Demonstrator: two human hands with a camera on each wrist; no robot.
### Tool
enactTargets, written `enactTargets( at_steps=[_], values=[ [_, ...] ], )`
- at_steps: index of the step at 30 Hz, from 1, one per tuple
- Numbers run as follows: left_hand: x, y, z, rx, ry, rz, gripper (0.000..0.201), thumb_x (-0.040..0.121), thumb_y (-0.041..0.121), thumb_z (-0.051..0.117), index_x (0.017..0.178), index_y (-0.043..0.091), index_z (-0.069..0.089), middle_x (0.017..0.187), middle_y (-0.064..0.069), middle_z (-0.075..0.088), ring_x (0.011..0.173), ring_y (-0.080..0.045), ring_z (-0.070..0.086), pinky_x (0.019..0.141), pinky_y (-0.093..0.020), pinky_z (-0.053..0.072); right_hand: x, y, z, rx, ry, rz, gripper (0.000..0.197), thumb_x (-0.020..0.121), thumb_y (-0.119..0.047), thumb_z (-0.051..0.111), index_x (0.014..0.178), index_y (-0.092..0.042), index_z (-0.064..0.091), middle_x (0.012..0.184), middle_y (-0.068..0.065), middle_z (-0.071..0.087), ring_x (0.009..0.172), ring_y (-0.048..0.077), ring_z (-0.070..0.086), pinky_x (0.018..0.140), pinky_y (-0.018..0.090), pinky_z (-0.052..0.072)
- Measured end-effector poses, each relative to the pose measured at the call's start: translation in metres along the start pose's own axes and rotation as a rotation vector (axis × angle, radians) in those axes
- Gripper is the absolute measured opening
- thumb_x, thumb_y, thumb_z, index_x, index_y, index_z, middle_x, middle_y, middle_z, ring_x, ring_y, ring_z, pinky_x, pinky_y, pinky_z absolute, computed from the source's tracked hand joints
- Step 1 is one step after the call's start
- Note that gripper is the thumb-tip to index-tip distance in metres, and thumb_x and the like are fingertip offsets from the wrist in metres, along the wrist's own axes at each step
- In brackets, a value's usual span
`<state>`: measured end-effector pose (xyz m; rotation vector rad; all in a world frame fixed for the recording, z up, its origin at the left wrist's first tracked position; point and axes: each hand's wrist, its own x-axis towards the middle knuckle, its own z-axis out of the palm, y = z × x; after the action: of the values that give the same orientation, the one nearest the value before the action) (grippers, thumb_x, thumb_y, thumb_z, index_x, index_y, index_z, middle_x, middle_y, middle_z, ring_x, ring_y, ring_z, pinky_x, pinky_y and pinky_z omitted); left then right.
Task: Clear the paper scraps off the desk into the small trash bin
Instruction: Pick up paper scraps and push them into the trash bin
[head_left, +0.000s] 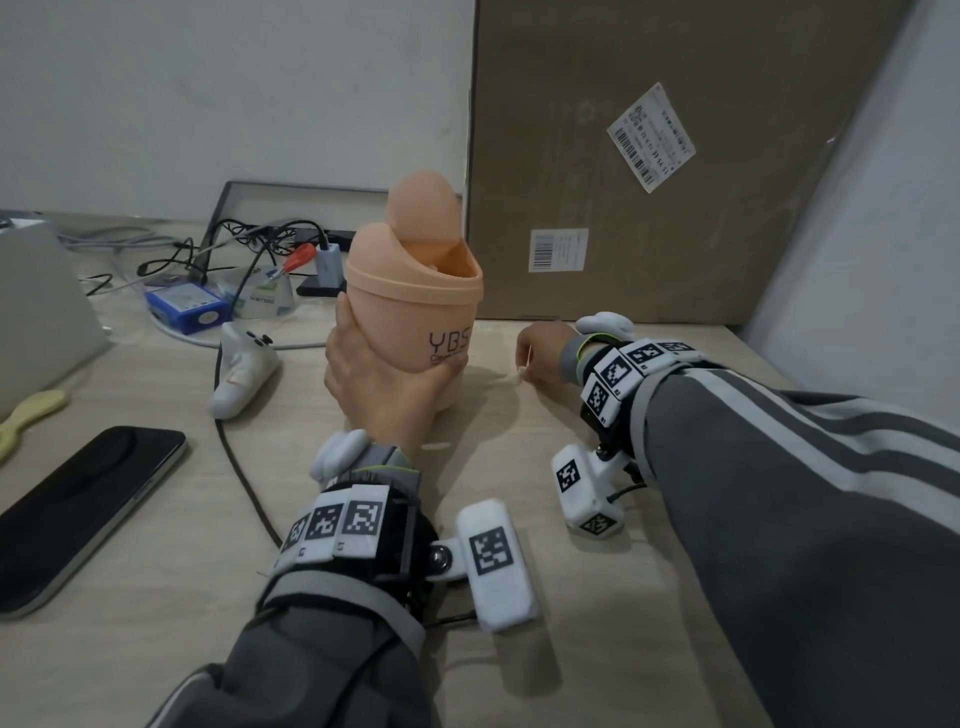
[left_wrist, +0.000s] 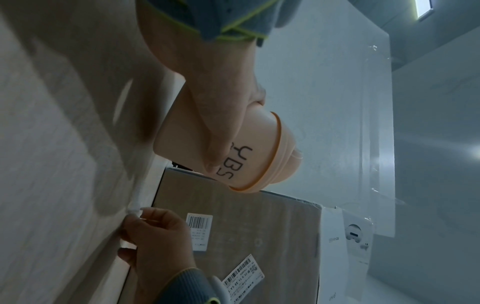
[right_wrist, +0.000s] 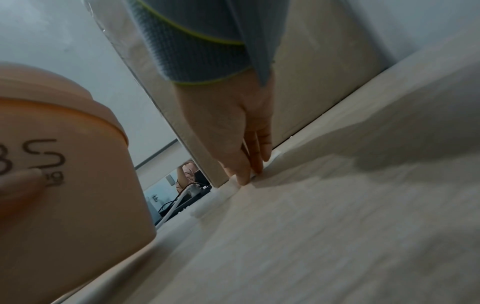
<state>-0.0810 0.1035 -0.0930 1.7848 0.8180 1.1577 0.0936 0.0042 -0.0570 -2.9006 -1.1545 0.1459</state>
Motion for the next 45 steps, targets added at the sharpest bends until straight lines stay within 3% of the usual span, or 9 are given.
enactTargets(
  at_steps=[7,12,17,24,29,34,40,42,45],
  values=[
    [-0.001,0.003,-0.001,0.01,-0.026,0.01,0.129,0.062,0.037,0.097,0.163,0.019,0.02,0.16,-0.012,0.036,0.15,-0.032,0.031,0.125,-0.048,0.021,-0.013,0.007,-0.002,0.088,0.023,0.076,0.018,0.082,-0.024,0.066,0.087,-0.008,0.072,0.088,0.004,0.074,0.083,0.022,0.069,0.084,0.036,0.056],
    [-0.008,0.011,-0.001,0.002,-0.087,0.041,0.127,0.062,0.035,0.097,0.163,0.02,0.021,0.158,-0.011,0.038,0.148,-0.033,0.032,0.125,-0.05,0.023,-0.055,0.028,-0.021,0.636,0.344,0.133,0.012,0.079,-0.011,0.072,0.068,-0.013,0.069,0.071,0.007,0.069,0.067,0.018,0.065,0.076,0.033,0.057],
    [-0.018,0.02,0.0,-0.103,-0.273,0.059,0.141,0.039,0.063,0.084,0.162,0.029,0.023,0.153,-0.003,0.043,0.143,-0.028,0.041,0.118,-0.056,0.038,-0.105,0.05,-0.041,1.153,0.646,0.075,0.025,0.075,0.005,0.067,0.062,-0.017,0.066,0.065,0.007,0.065,0.062,0.019,0.062,0.071,0.032,0.056],
    [-0.033,0.029,0.006,-0.183,-0.52,0.107,0.136,0.041,0.053,0.088,0.159,0.034,0.024,0.149,0.005,0.048,0.134,-0.018,0.052,0.111,-0.051,0.048,-0.145,0.056,-0.052,1.489,0.785,-0.127,0.016,0.078,0.005,0.067,0.073,-0.01,0.069,0.068,0.0,0.071,0.066,0.013,0.067,0.069,0.023,0.056],
    [-0.039,0.035,0.014,-0.149,-0.602,0.186,0.132,0.043,0.054,0.09,0.154,0.048,0.019,0.152,0.007,0.044,0.136,-0.017,0.05,0.111,-0.051,0.048,-0.156,0.051,-0.052,1.456,0.766,-0.251,0.01,0.076,0.001,0.071,0.077,-0.008,0.072,0.081,0.011,0.073,0.079,0.026,0.07,0.078,0.036,0.058],
    [-0.044,0.039,0.018,-0.143,-0.651,0.215,0.139,0.04,0.053,0.09,0.16,0.033,0.022,0.152,0.004,0.043,0.135,-0.016,0.05,0.111,-0.049,0.049,-0.156,0.05,-0.045,1.237,0.77,-0.265,0.016,0.074,0.003,0.071,0.075,-0.013,0.074,0.072,-0.005,0.073,0.073,0.01,0.068,0.072,0.024,0.055],
    [-0.042,0.034,0.021,-0.14,-0.684,0.241,0.129,0.042,0.051,0.093,0.149,0.05,0.02,0.152,0.003,0.044,0.135,-0.018,0.051,0.11,-0.051,0.05,-0.158,0.05,-0.041,0.766,0.669,-0.222,0.012,0.076,-0.013,0.071,0.081,-0.023,0.077,0.071,-0.012,0.07,0.066,-0.005,0.059,0.069,0.013,0.047],
    [-0.042,0.033,0.022,-0.136,-0.69,0.247,0.13,0.042,0.052,0.093,0.148,0.053,0.019,0.152,0.004,0.043,0.136,-0.019,0.05,0.11,-0.052,0.049,-0.159,0.053,-0.043,0.667,0.592,-0.24,0.014,0.082,-0.017,0.065,0.087,-0.023,0.077,0.079,-0.01,0.072,0.072,-0.001,0.06,0.078,0.02,0.048],
    [-0.041,0.032,0.024,-0.159,-0.682,0.25,0.129,0.042,0.052,0.094,0.148,0.052,0.021,0.151,0.004,0.044,0.136,-0.017,0.051,0.111,-0.051,0.049,-0.158,0.057,-0.042,0.561,0.501,-0.265,0.022,0.091,-0.025,0.051,0.093,-0.025,0.073,0.084,-0.012,0.07,0.088,0.011,0.062,0.094,0.044,0.043]
  ],
)
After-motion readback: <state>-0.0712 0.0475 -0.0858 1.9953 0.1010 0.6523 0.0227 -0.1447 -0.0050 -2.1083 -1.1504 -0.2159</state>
